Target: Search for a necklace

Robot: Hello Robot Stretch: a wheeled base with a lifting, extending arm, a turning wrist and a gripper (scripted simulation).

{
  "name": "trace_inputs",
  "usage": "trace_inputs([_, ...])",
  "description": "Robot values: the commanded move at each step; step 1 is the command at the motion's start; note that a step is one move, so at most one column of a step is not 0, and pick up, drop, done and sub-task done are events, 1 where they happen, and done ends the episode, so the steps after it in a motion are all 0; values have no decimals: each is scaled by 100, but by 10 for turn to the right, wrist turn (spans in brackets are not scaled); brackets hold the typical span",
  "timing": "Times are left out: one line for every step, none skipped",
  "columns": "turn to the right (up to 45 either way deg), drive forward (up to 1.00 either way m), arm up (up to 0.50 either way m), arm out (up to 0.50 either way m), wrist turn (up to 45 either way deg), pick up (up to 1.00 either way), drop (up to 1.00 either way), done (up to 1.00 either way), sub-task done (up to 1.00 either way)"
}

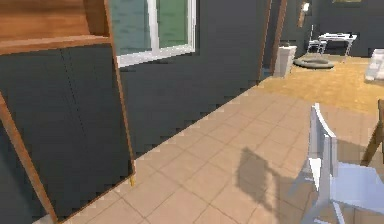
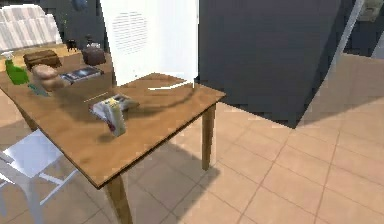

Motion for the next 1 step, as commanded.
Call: trace_inputs([0, 10, 0, 0, 0, 0, 0, 0, 0])
